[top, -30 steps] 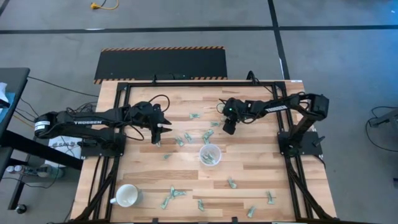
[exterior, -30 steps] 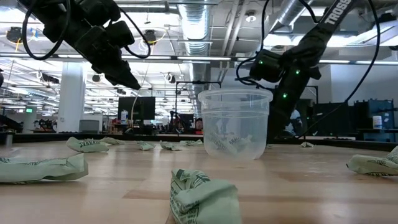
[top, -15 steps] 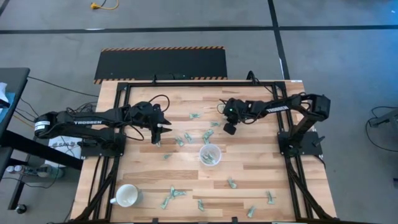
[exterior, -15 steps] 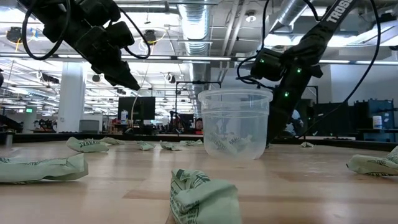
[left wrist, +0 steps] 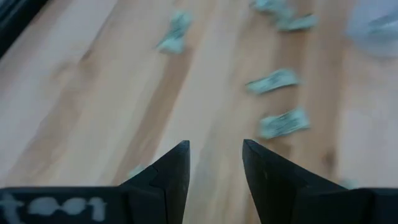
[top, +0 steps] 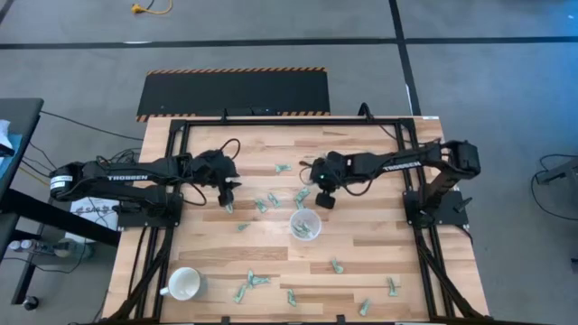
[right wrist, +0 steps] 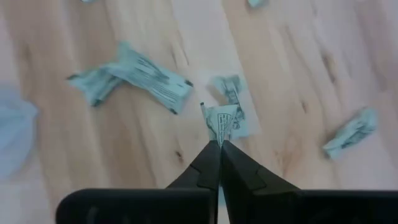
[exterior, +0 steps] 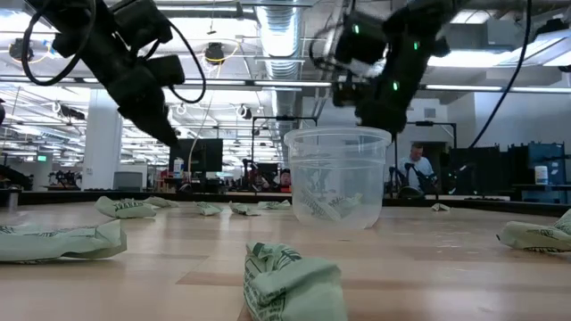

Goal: Pick and place Stevia / Truvia into bins
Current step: Put the stevia packet into the transparent container

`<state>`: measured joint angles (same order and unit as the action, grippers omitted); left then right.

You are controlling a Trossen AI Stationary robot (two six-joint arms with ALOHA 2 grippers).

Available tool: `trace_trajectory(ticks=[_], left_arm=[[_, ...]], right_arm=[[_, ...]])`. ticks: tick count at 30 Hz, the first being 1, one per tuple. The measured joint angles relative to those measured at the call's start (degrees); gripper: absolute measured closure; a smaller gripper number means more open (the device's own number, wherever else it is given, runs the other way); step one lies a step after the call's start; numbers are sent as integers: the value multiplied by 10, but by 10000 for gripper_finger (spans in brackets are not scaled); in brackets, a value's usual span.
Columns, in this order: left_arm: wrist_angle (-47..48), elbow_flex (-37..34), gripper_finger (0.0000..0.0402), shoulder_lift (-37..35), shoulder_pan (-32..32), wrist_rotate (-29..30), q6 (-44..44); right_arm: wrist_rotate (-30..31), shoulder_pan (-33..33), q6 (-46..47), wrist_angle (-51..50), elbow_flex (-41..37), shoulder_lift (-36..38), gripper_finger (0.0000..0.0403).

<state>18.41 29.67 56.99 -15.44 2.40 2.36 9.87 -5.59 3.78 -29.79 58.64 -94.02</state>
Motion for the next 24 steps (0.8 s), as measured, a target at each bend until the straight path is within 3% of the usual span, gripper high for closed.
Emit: trace_trajectory(ticks=[3, 14, 20, 24], left_arm=[[24, 0, 265, 0, 0, 43, 22], [49, 0, 265, 0, 0, 142, 88], [64, 0, 265, 0, 0, 183, 117], [67, 0, 265, 0, 0, 194, 118]], right_arm=[[25, 33, 21, -41, 40, 0, 401], [19, 139, 67, -50, 110, 1, 399], [-33, 181, 105, -39, 110, 1, 397], [-35, 199, 114, -20, 110, 1, 396]])
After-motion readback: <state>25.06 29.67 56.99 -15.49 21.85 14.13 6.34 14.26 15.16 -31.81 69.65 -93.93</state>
